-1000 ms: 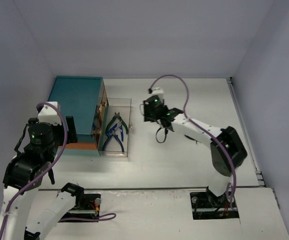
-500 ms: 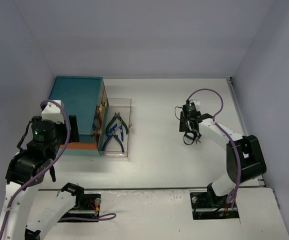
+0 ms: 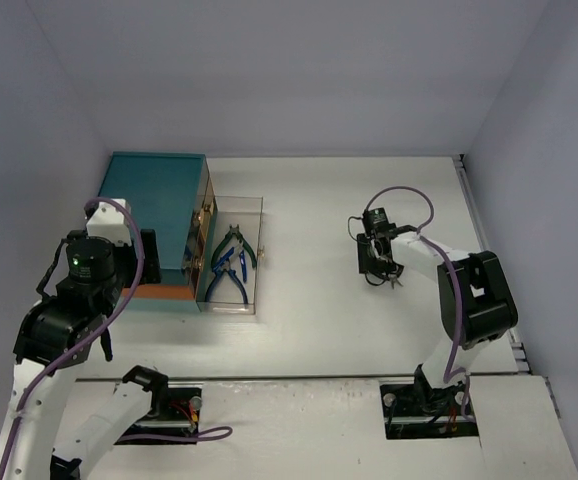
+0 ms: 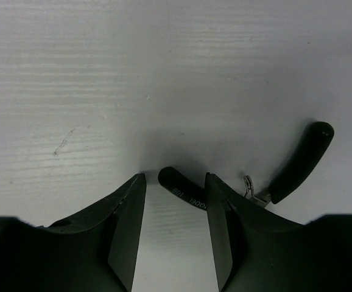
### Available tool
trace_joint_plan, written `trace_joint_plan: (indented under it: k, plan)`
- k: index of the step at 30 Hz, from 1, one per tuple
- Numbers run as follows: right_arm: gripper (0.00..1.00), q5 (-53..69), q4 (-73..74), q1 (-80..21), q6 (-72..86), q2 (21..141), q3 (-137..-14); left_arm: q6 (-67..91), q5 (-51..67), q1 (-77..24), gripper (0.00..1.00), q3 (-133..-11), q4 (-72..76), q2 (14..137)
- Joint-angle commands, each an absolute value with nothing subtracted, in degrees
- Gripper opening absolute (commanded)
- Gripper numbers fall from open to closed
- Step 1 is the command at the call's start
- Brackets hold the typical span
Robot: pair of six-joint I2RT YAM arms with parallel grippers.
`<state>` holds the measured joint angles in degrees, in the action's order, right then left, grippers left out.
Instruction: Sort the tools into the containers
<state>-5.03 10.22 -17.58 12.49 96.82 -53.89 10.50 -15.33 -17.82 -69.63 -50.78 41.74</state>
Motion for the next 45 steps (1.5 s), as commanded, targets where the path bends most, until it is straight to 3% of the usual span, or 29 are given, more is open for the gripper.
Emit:
trace_joint_plan:
  k: [1, 5, 7, 10, 25, 26, 27, 28, 31, 37, 45]
  plan:
    - [0.38, -3.13, 11.79, -17.15, 13.25, 98.37, -55.33, 10.21, -15.24, -17.67, 0.81, -71.12, -48.43, 42.84]
    - [0.22, -1.86, 11.78, -17.53, 15.51, 99.51, -53.77, 10.14, -15.87, -17.61, 0.81, -71.56, -48.34, 42.34]
    - [0.06, -1.44, 11.78, -17.95, 16.26, 99.52, -53.50, 10.11, -16.08, -17.67, 0.81, -71.72, -48.34, 42.13]
    - [0.00, -1.14, 11.69, -20.04, 17.37, 98.48, -55.05, 10.16, -16.12, -17.61, 0.81, -71.49, -48.39, 41.78]
    - [0.01, -3.19, 11.87, -30.23, 19.44, 96.00, -69.95, 11.25, -16.60, -17.49, 0.81, -71.54, -48.61, 39.98]
    - [0.08, -3.52, 11.89, -30.23, 19.59, 95.24, -69.80, 11.26, -16.38, -17.50, 0.81, -71.45, -48.70, 39.89]
    - [0.24, -4.66, 12.20, -30.11, 19.58, 94.71, -68.92, 11.35, -15.80, -17.58, 0.81, -71.35, -48.78, 39.70]
    - [0.32, -6.81, 13.00, -29.62, 20.39, 94.22, -67.95, 11.51, -15.53, -17.58, 0.81, -71.19, -48.78, 39.44]
    - [0.43, -13.86, 15.65, -26.88, 23.59, 92.98, -64.52, 11.93, -15.47, -17.58, 0.81, -70.93, -48.78, 38.78]
    - [0.42, -17.28, 16.87, -18.21, 28.80, 89.13, -56.73, 12.42, -14.65, -17.58, 0.81, -71.22, -48.66, 39.29]
    - [0.35, -12.84, 16.59, -11.36, 28.24, 92.70, -54.79, 12.48, -14.03, -17.61, 0.81, -71.28, -48.55, 40.49]
